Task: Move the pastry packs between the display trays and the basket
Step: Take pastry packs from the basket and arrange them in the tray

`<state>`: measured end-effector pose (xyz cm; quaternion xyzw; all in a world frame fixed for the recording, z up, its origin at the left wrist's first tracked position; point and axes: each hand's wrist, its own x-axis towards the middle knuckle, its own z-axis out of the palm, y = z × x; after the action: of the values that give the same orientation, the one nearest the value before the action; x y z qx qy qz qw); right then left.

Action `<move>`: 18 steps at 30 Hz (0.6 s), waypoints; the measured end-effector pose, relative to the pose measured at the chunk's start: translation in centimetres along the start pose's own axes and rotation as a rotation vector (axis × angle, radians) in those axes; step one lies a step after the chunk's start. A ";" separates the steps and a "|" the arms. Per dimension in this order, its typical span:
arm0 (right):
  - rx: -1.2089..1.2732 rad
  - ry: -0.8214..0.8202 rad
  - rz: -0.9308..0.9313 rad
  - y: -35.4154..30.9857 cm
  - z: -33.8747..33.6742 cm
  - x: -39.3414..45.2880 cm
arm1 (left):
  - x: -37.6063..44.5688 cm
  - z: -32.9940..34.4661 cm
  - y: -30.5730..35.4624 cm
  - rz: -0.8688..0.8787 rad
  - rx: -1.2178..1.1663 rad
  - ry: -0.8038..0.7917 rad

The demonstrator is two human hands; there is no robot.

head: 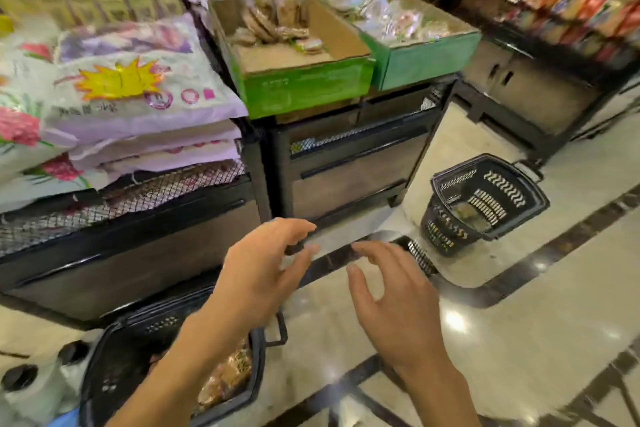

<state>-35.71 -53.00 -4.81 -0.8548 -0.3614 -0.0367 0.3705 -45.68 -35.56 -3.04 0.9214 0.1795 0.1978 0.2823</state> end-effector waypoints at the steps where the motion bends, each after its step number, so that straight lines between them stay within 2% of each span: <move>1: -0.002 0.017 0.004 1.4 -1.9 0.6 | 1.4 1.1 2.0 0.010 -0.005 0.001; 5: -0.020 0.061 0.001 6.5 -6.5 4.4 | 5.9 3.4 7.1 0.036 0.006 0.028; 8: 0.021 0.077 -0.033 8.8 -7.1 9.1 | 8.8 3.9 7.9 0.010 0.016 0.082; 14: 0.044 -0.056 -0.156 11.3 -4.1 19.6 | 16.3 5.9 4.6 -0.098 -0.005 0.212; 18: 0.013 -0.156 -0.157 13.1 -1.6 27.2 | 23.2 7.2 1.0 -0.178 -0.022 0.266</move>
<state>-6.96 -44.07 -2.61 -0.8217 -0.4552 0.0034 0.3429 -22.21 -29.30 -1.81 0.8644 0.2940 0.2944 0.2824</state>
